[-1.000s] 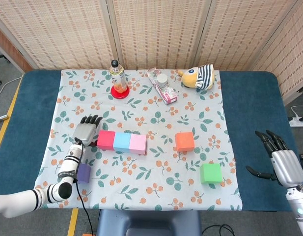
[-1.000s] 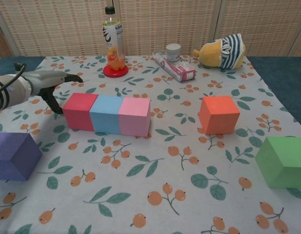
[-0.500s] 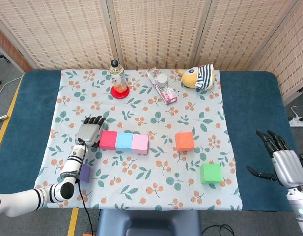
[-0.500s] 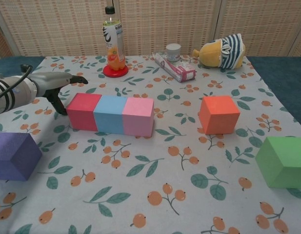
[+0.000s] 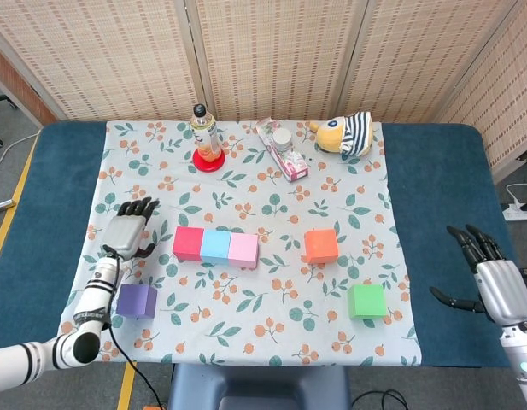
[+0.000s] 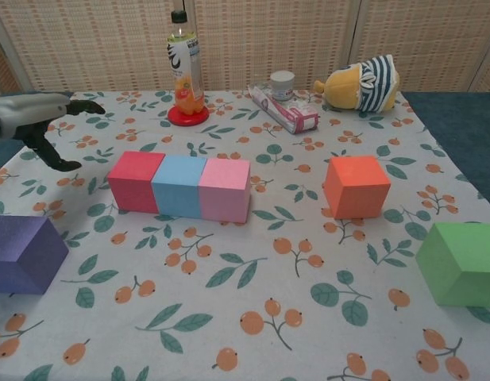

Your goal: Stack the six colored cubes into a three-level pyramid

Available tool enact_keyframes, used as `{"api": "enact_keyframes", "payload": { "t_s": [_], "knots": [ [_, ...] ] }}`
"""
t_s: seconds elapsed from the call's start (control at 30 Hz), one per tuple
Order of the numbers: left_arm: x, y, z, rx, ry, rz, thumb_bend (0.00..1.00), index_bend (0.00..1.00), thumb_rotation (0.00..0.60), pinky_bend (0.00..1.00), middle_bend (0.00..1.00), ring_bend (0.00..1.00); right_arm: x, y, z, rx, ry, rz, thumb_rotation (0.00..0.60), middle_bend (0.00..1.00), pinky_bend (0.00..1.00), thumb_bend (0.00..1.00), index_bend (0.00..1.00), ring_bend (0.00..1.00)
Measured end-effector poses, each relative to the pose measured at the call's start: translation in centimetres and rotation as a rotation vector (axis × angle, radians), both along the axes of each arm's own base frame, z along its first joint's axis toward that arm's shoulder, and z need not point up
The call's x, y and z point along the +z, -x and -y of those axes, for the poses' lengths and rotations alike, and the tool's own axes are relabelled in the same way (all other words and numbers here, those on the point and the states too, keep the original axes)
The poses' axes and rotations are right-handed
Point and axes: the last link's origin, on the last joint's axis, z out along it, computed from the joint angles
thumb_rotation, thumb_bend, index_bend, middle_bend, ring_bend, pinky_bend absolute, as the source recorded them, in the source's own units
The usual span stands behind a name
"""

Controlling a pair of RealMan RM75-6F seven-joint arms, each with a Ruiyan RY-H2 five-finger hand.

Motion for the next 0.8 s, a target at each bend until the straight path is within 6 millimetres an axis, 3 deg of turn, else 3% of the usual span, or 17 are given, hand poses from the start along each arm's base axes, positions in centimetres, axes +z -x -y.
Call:
{"api": "enact_keyframes", "payload": {
  "t_s": [0.17,0.3,0.6,0.8],
  "knots": [
    [3.5,1.7,2.6,-0.015,-0.019,0.0,0.34,0.08,0.6,0.05,0.07,0.02,0.6,0.0,0.3,0.006,0.032,0.001,0.446,0.13,0.11,0.09,0.0,0.0],
    [5.1,3.1,5.1,-0.014,-0.007,0.013,0.34,0.1,0.6,0.06,0.09,0.05,1.1,0.0,0.5,0.006,0.052,-0.002,0.446,0.13,0.11,0.09,0.0,0.0],
    [4.7,4.2,10.8,-0.067,0.136,-0.001,0.34,0.06,0.6,0.06,0.1,0.05,0.5,-0.2,1.4,0.002,0.025,-0.009,0.446,0.13,0.11,0.09,0.0,0.0],
    [4.2,4.0,13.0,-0.056,0.208,-0.011,0.34,0.0,0.6,0.06,0.06,0.03,0.0,-0.3,1.7,0.005,0.005,-0.008,0.444,0.13,0.11,0.09,0.0,0.0]
  ]
}}
